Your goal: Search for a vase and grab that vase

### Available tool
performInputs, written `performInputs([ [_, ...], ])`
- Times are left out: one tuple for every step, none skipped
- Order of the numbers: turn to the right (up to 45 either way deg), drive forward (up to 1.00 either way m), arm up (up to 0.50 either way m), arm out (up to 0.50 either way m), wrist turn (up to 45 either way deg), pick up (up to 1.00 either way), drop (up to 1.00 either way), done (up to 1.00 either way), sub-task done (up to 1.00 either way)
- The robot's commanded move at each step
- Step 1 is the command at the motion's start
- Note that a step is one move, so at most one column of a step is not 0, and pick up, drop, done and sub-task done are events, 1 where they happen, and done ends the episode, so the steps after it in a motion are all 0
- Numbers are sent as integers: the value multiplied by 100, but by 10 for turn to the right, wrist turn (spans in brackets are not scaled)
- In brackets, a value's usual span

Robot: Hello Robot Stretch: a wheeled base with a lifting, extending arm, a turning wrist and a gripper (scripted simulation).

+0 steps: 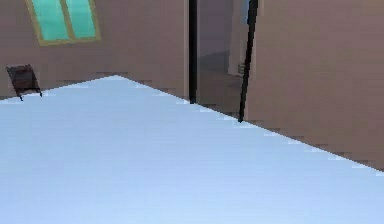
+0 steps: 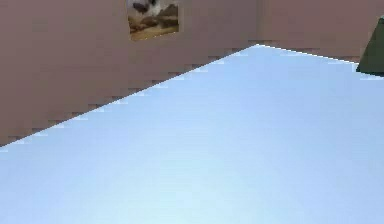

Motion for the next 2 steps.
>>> performInputs([
  [0,45,0,0,0,0,0,0,0],
  [-450,0,0,0,0,0,0,0,0],
])
